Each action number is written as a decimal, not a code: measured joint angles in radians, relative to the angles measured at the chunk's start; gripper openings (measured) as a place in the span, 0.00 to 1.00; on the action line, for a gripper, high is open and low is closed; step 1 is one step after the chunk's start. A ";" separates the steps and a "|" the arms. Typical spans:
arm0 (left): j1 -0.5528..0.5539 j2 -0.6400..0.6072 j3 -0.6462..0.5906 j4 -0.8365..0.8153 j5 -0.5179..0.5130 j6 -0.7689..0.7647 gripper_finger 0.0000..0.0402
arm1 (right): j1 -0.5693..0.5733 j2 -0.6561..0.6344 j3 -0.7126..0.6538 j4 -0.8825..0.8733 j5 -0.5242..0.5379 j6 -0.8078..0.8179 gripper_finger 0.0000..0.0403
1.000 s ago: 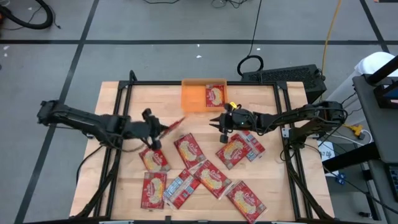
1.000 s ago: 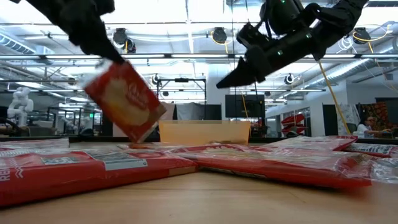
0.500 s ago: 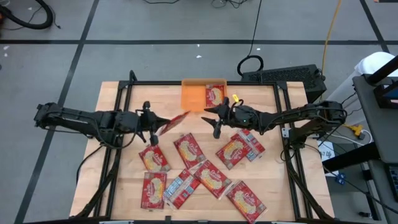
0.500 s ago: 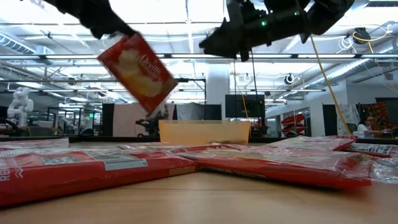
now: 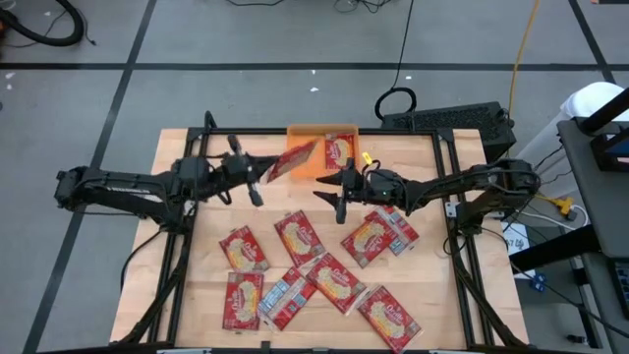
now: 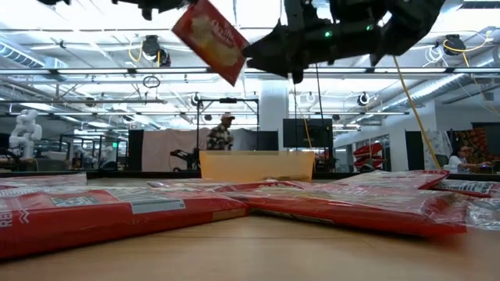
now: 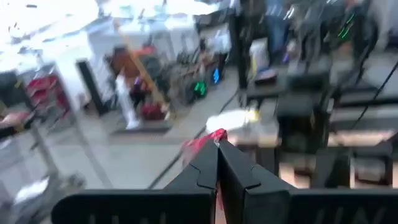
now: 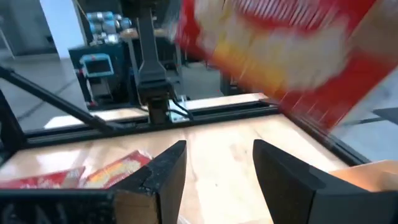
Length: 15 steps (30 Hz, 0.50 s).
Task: Sort popcorn bags into baskets
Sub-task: Put the popcorn pack into the orange bin
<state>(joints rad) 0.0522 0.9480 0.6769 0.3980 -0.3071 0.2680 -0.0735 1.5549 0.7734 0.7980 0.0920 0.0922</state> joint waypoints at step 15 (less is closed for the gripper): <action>0.173 0.163 0.000 0.345 0.289 -0.096 0.01 | -0.137 0.264 0.016 0.487 -0.294 0.222 0.45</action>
<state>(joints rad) 0.2248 1.1109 0.6769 0.7434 -0.0181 0.1719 -0.2108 1.8191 0.7896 1.2851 -0.2019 0.3139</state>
